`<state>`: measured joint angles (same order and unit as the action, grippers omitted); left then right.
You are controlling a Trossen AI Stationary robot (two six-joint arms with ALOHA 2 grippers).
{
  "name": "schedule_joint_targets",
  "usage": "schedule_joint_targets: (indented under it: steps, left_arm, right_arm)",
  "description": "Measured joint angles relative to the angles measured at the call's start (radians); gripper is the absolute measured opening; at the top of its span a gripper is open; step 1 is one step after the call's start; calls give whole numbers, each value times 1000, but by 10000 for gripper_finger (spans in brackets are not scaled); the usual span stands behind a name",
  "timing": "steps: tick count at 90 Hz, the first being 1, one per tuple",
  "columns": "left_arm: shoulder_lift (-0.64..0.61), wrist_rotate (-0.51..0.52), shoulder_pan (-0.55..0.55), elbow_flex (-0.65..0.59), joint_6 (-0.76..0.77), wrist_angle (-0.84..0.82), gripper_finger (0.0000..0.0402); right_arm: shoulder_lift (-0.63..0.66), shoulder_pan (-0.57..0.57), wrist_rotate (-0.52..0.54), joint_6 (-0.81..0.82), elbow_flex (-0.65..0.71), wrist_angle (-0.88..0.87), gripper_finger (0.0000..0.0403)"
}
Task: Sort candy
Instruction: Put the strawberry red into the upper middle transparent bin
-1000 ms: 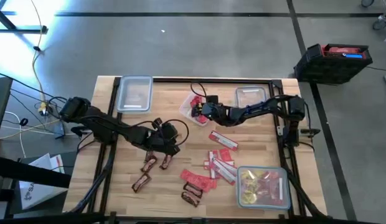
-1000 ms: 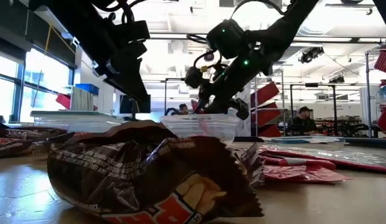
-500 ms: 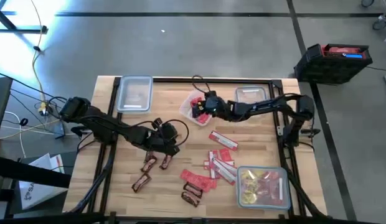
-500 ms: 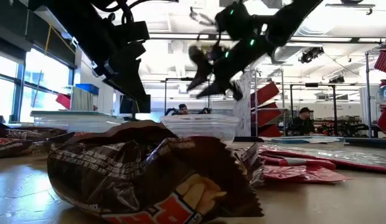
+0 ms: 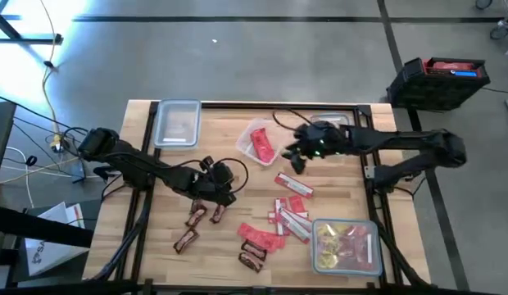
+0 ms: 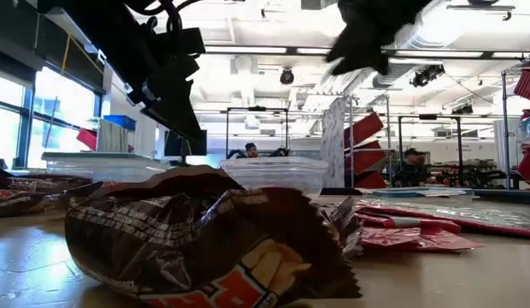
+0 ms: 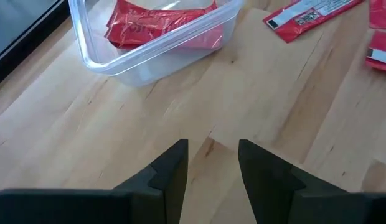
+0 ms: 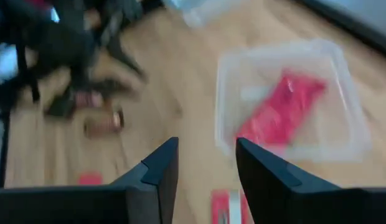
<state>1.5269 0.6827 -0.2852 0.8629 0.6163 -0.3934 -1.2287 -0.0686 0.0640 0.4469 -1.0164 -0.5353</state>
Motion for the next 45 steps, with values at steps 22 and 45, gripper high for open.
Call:
schedule_joint_targets:
  steps: [22,45]
  left_arm:
    - [0,1,0,0,7,5,126]
    - [0,-1,0,0,7,34,126]
  right_arm:
    - [-7,179,72,113,0,-203,130]
    - [-136,316,223,164,0,-220,131]
